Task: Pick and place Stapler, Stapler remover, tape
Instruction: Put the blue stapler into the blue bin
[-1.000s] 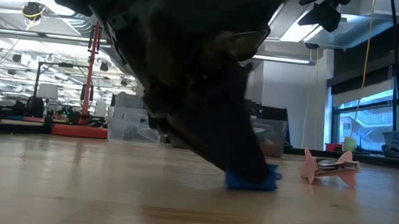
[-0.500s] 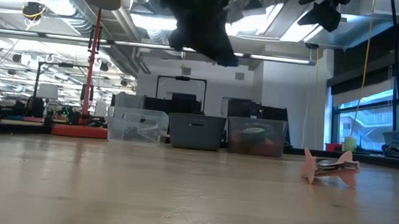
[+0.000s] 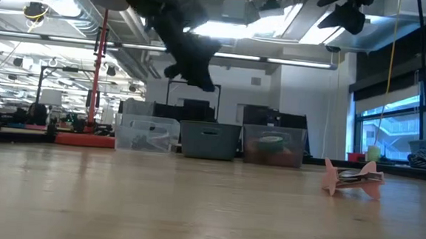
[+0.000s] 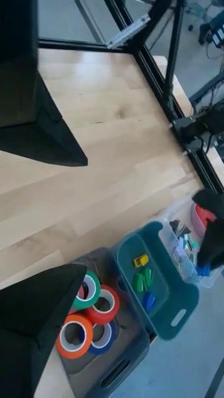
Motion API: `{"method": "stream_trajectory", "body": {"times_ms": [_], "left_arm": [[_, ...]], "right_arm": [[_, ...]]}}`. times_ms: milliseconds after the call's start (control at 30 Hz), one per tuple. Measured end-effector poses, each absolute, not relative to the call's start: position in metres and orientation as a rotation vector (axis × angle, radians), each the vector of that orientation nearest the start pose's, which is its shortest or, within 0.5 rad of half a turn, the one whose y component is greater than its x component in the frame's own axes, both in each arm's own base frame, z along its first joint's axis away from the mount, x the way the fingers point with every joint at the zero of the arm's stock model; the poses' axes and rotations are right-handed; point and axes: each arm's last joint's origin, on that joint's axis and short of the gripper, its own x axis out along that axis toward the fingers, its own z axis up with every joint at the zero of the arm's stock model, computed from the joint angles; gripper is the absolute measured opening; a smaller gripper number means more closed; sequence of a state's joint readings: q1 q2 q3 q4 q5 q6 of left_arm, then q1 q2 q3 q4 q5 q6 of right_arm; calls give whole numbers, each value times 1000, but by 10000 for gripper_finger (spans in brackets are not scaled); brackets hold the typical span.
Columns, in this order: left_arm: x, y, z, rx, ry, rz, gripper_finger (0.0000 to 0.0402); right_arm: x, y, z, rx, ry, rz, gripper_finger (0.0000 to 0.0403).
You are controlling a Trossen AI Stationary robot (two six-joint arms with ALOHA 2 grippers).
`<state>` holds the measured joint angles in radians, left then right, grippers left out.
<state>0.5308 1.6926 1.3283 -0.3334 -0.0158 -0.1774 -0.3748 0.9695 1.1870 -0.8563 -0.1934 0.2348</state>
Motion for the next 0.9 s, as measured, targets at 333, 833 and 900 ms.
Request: {"method": "stream_trajectory", "body": {"times_ms": [333, 833, 900], "left_arm": [[308, 256, 216, -448, 732, 546, 52], [335, 247, 158, -350, 893, 425, 52], [337, 245, 157, -325, 895, 418, 63]], "right_arm": [[163, -61, 375, 456, 578, -355, 273], [163, -62, 375, 465, 569, -411, 273], [163, -62, 375, 465, 569, -410, 273]]}}
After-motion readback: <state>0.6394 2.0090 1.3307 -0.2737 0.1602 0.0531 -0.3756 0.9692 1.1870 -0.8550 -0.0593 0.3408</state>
